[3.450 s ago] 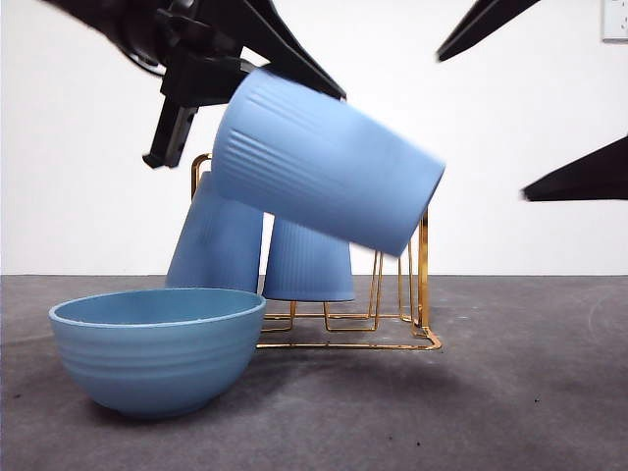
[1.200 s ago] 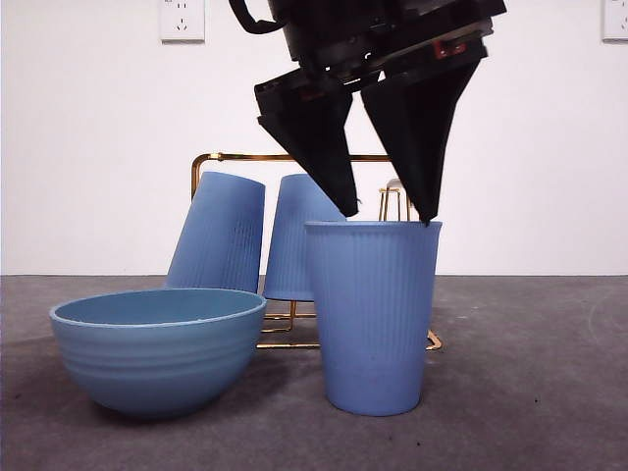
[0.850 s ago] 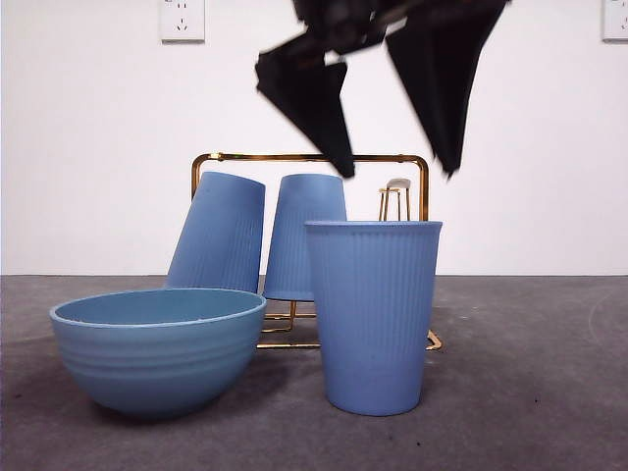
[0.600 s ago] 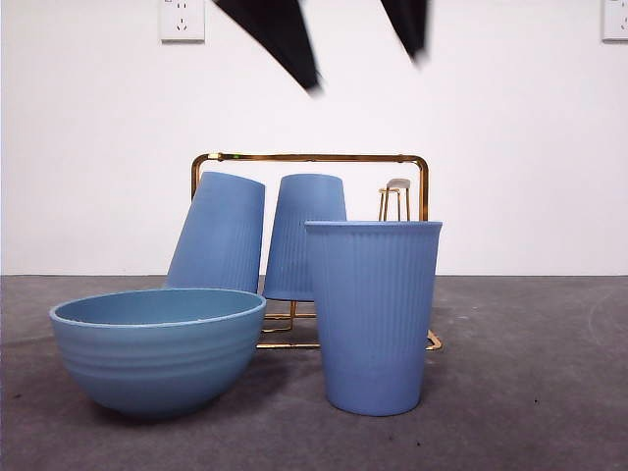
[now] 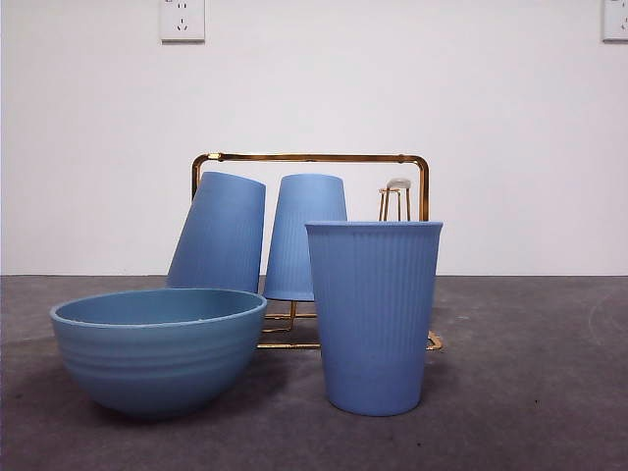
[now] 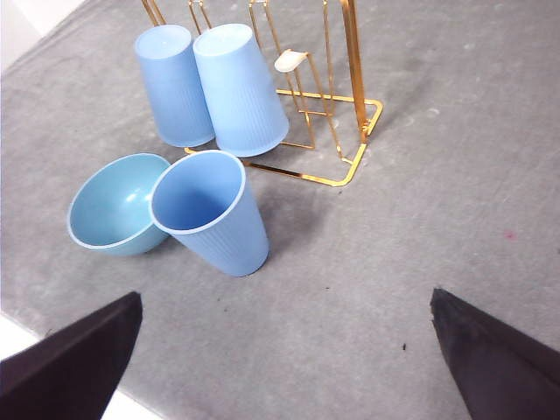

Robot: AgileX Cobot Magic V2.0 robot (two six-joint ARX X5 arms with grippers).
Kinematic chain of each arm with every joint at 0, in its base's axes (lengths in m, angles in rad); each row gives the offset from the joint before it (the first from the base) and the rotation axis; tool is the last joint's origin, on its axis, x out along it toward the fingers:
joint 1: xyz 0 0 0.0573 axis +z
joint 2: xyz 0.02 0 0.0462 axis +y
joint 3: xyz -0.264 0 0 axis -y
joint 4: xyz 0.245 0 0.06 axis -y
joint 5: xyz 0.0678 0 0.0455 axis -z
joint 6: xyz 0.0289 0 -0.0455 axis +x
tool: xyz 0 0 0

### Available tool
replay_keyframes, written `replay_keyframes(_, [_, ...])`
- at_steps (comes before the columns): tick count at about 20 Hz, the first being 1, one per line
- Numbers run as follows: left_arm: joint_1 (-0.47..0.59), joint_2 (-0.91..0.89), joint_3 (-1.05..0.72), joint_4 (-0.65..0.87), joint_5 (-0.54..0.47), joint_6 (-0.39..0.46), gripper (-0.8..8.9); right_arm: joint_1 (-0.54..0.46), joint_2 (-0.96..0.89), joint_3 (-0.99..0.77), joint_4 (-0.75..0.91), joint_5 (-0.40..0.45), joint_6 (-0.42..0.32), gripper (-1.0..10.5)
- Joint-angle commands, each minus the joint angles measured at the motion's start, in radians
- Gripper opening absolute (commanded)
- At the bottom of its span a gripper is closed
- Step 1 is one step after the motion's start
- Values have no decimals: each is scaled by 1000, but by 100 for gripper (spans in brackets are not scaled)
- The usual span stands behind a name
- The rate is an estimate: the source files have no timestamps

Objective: Right arm lift cup from the cupboard, then place it on the right of the bowl

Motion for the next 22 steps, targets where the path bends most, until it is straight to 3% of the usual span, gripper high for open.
replay_keyframes(1, [-8,-132,-127,47,-41,-100,468,5,-2,10,12,4,-15,527])
replay_keyframes(5, [-8,-364,-334,164,-47,-180,468,5,-2,10,12,4,-15,527])
replay_keyframes(8, [-8,-439,-379,169,-59,-193,455,5,-2,10,12,4,-15,527])
replay_keyframes(9, [-8,-443,-379,164,-62,-192,358,5,-2,10,12,3,-14,502])
replay_keyframes(10, [-8,-443,-379,163,-61,-190,78,5,-2,10,11,4,-12,250])
replay_keyframes(11, [-8,-443,-379,166,-61,-190,26,5,-2,10,11,4,-15,-4])
replay_keyframes(22, [-10,-443,-378,168,-20,-193,6,5,-2,10,12,3,-11,25])
